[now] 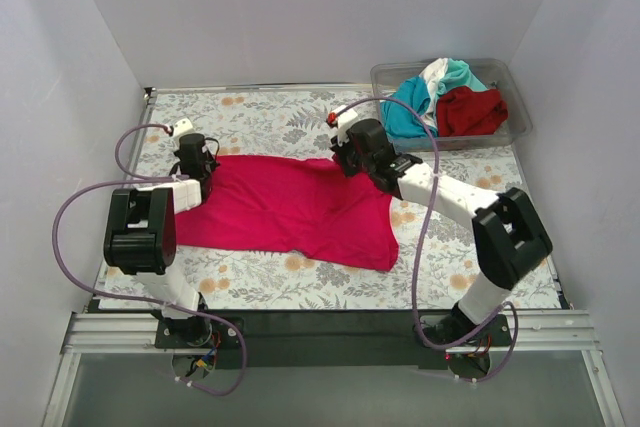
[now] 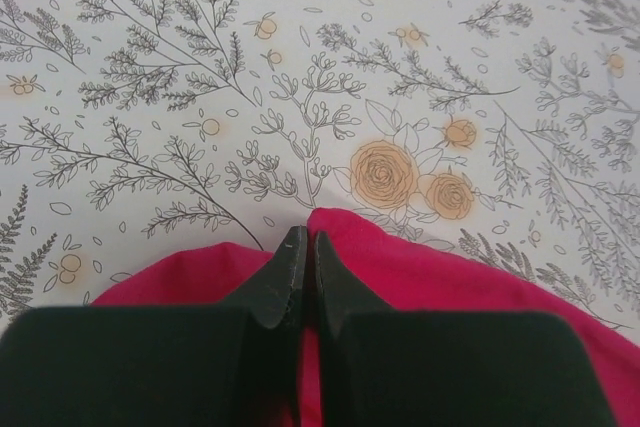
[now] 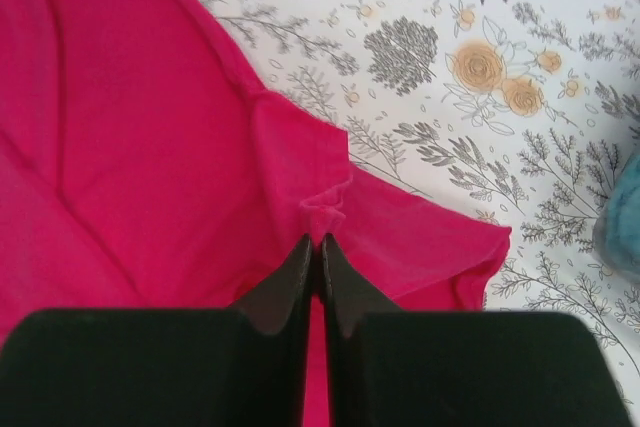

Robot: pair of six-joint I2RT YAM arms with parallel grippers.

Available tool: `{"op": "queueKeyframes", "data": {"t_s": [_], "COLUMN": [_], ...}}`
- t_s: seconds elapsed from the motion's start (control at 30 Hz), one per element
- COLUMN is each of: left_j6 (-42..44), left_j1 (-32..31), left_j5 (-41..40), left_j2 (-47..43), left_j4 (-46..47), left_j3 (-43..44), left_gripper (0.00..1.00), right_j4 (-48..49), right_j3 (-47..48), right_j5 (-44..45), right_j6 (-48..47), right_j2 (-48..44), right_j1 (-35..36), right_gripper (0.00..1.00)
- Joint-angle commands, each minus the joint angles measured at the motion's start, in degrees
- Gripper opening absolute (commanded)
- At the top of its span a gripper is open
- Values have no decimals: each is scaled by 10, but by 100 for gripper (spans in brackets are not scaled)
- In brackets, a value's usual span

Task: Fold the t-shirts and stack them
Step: Fold the tshirt

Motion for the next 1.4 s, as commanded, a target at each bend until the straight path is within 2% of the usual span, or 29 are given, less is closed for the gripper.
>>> {"op": "queueKeyframes", "data": {"t_s": [0.0, 0.37, 0.6, 1.17, 1.37], "left_j6": [-4, -3, 0, -4, -63], "left_j1": [4, 4, -8, -55, -71], "left_j5": [3, -32, -79, -134, -166], "left_j2": [-41, -89, -126, -203, -239], "left_j4": [19, 17, 15, -3, -68], "left_j3": [-10, -69, -109, -176, -184], "left_gripper": [3, 6, 6, 8, 8], "right_j4": [55, 40, 9, -74, -109], "right_j3": [-48, -183, -227, -266, -273], "right_j5": [49, 96, 124, 216, 221], "right_j6": [8, 43, 61, 81, 96], "right_j2": [-77, -226, -300, -383, -386], "right_j1": [21, 78, 115, 208, 230], "right_gripper": [1, 1, 1, 1, 1]}}
